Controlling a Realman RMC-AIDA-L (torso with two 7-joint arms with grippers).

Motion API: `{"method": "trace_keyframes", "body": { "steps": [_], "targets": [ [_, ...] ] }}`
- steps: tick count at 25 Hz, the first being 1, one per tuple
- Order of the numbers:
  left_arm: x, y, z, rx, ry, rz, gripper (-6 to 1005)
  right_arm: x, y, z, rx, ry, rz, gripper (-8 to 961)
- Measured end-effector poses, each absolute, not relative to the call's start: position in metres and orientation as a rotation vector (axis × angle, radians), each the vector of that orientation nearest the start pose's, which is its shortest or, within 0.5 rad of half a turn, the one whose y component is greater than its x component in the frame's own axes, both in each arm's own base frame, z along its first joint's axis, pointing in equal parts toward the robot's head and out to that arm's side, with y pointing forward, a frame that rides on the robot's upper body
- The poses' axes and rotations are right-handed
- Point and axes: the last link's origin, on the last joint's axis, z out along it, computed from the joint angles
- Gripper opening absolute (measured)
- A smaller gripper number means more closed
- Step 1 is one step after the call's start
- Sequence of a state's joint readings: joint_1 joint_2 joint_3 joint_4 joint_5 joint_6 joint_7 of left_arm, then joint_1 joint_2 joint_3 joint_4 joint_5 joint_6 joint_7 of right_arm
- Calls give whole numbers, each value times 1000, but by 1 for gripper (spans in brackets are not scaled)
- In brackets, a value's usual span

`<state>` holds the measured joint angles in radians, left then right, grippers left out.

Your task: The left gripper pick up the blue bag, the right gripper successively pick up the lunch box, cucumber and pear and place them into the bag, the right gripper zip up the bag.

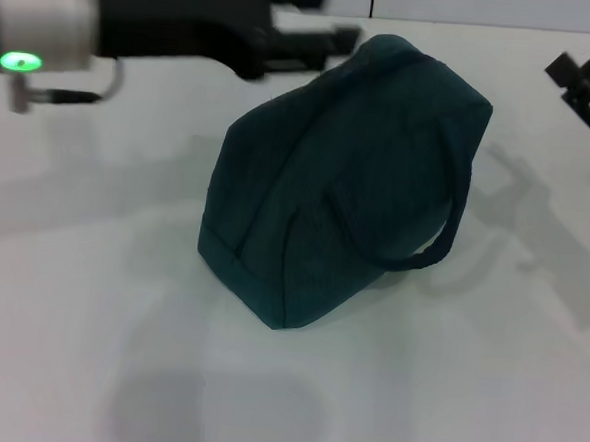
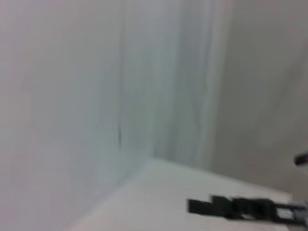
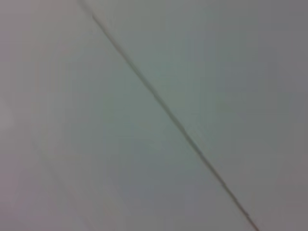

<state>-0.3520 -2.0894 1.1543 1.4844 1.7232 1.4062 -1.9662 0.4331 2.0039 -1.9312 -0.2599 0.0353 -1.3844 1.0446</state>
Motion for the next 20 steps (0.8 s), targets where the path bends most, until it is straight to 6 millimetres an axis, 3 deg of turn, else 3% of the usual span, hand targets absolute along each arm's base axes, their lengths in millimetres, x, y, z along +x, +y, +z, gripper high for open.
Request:
{"method": "trace_keyframes", "body": {
  "steps": [5,9,10,14,16,20],
  "targets": [
    [-162,304,94,-2547,-327,-905,642,254,309,25,-2105,511,1508,870],
    [-195,271,98,-2566,-300,-907,817,246,299,33,-2352,344,1488,868],
    [-202,265,97,-2580,-307,-902,861,244,296,32,-2426,309,1474,868],
    [-241,243,82,-2615,-395,-869,866,242,289,24,-2622,241,1398,868],
    [-268,232,62,-2646,-476,-839,869,245,280,10,-2718,210,1325,869],
    [-289,222,42,-2684,-521,-794,874,249,273,-12,-2778,194,1231,869]
  ]
}}
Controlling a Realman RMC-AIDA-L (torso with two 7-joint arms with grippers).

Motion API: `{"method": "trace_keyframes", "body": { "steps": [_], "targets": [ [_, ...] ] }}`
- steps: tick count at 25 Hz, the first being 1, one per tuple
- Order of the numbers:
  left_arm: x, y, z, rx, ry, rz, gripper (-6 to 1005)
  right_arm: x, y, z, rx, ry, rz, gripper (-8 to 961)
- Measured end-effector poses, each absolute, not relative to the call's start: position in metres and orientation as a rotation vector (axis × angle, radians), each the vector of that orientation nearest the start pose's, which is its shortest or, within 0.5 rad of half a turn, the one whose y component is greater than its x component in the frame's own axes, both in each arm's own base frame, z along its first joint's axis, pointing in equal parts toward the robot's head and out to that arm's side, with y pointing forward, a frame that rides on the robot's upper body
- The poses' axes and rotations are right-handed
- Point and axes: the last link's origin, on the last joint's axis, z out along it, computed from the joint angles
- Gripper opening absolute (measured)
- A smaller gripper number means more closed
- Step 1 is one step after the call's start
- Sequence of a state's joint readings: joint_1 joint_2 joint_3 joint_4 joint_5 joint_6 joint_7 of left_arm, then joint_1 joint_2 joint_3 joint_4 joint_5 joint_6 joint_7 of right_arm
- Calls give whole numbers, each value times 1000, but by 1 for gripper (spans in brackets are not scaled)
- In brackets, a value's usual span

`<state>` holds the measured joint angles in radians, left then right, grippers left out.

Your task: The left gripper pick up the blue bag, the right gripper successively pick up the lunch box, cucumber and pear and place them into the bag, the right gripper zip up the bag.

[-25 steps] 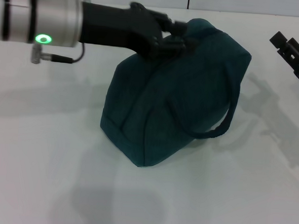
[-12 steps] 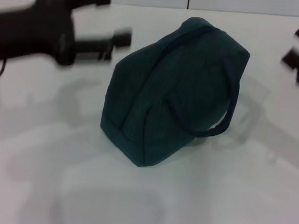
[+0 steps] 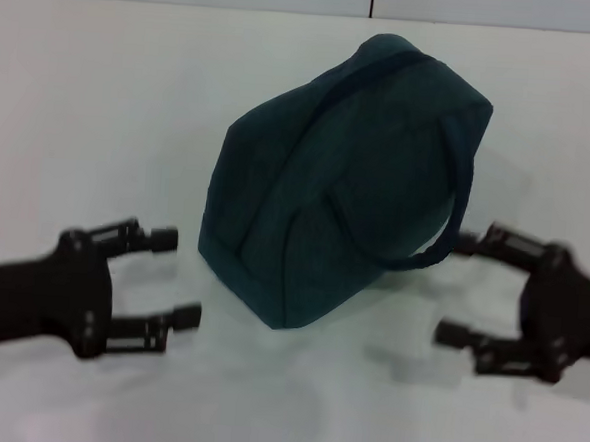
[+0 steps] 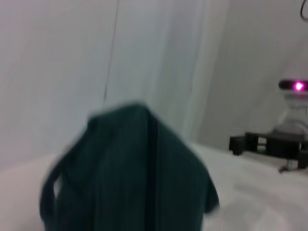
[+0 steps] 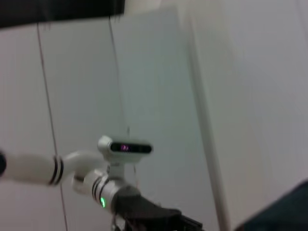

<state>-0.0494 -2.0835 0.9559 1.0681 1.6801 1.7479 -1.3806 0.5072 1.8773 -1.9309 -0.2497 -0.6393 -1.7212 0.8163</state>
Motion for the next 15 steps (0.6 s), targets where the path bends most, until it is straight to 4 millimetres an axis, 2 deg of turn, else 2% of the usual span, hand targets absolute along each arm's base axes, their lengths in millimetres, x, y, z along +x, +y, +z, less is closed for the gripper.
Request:
{"method": "trace_keyframes", "body": {
  "steps": [5,10,15],
  "targets": [
    [-312,210,25,-2655,-484,-795,875,264,261,-47,-2800,221,1041,869],
    [-326,207,13,-2648,-493,-778,875,277,252,-61,-2820,264,932,868],
    [-331,206,9,-2649,-525,-772,875,284,247,-69,-2791,287,882,868]
  ]
}}
